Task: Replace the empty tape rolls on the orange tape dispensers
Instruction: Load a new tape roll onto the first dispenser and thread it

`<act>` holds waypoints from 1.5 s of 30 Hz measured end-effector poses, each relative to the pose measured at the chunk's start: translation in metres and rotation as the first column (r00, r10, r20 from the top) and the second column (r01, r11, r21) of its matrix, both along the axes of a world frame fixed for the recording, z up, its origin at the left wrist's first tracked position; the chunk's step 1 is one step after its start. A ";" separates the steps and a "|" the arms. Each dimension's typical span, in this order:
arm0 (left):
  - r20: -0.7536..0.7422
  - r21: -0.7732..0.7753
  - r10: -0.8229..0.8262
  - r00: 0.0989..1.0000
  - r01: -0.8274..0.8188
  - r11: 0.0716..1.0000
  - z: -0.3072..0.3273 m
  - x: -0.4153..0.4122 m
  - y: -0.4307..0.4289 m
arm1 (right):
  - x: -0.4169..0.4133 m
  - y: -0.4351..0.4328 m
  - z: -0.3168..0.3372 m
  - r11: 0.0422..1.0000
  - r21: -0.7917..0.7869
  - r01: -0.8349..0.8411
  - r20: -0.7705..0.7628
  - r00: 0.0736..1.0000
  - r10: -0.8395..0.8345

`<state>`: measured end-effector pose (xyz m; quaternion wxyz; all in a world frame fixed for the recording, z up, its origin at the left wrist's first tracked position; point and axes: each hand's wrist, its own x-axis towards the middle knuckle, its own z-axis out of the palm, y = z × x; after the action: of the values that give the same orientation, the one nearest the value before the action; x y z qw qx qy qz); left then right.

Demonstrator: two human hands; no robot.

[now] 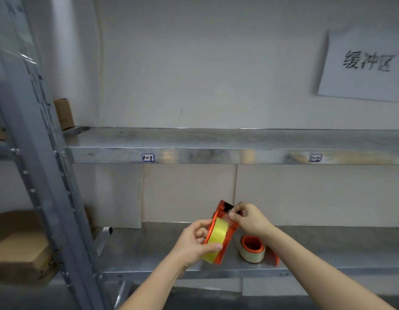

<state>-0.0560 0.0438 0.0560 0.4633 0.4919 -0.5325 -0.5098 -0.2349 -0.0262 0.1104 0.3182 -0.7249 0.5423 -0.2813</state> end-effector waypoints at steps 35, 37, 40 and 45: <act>0.263 -0.006 -0.144 0.954 0.150 0.989 0.063 -0.202 0.109 | -0.174 0.081 0.068 0.964 -0.265 0.033 -0.149 0.986 -0.075; 0.293 -0.028 -0.118 0.949 0.131 0.991 0.062 -0.210 0.112 | -0.180 0.082 0.069 0.964 -0.266 0.031 -0.134 0.989 -0.069; 0.343 -0.062 -0.099 0.934 0.128 0.990 0.062 -0.218 0.113 | -0.187 0.082 0.070 0.966 -0.258 0.033 -0.124 0.990 -0.066; 0.382 -0.068 -0.100 0.919 0.135 0.988 0.065 -0.218 0.109 | -0.191 0.080 0.077 0.961 -0.272 0.041 -0.098 0.993 -0.070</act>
<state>-0.2743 0.1526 0.1206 0.3431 0.5258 -0.6633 -0.4073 -0.4256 0.0541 0.1874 0.1795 -0.7599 0.5352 -0.3222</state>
